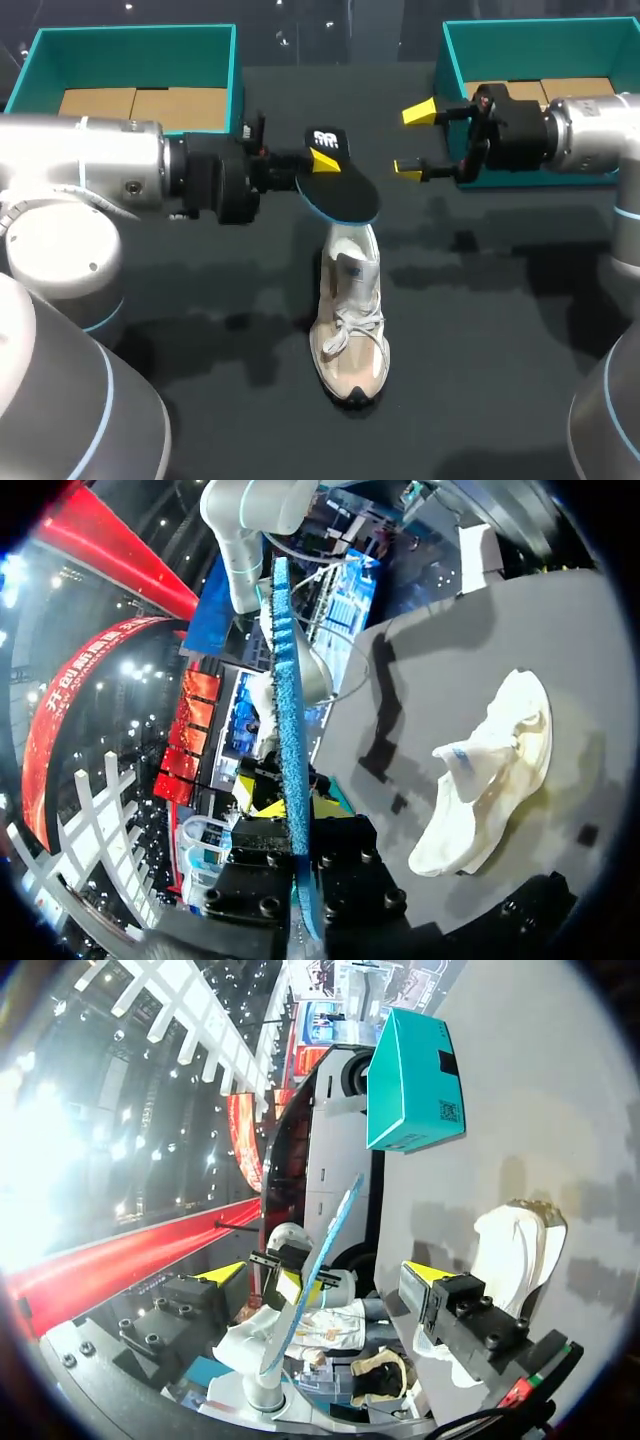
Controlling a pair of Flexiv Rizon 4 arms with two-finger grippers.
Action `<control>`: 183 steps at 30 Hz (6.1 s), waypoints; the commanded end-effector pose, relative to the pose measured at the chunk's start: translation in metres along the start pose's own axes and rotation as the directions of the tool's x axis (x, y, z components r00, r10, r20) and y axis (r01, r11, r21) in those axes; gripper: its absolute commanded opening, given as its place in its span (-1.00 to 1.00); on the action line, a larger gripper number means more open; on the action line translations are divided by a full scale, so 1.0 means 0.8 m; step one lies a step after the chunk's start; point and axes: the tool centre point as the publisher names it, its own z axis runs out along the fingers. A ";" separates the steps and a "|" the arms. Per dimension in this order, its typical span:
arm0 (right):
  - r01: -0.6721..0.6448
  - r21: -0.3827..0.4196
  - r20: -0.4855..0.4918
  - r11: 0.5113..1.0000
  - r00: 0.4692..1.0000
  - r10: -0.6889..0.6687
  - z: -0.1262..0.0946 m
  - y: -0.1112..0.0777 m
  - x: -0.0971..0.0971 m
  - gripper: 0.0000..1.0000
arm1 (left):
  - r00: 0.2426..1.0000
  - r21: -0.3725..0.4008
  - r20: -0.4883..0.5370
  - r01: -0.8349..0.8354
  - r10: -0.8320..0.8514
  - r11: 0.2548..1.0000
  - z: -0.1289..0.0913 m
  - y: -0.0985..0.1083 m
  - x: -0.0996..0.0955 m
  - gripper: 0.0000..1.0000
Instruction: Take the shoe out of the shoebox, open the shoe tongue, remove and reinsert the insole, then place the shoe into the shoebox
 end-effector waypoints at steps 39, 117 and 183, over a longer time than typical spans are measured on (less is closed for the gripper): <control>0.000 -0.005 0.004 1.000 1.000 0.000 0.000 -0.003 0.001 1.00 | 0.238 0.220 -0.258 0.958 -0.937 0.183 -0.038 -0.033 -0.032 -1.00; 0.002 -0.007 0.007 1.000 1.000 -0.002 -0.001 -0.003 0.002 1.00 | -0.901 -0.058 -0.205 0.400 -0.382 -0.915 0.024 0.009 0.021 -1.00; -0.128 -0.098 0.987 0.987 0.114 0.113 0.057 -0.022 0.129 1.00 | -0.935 -0.033 -0.177 0.319 -0.308 -0.947 0.029 0.019 0.025 -1.00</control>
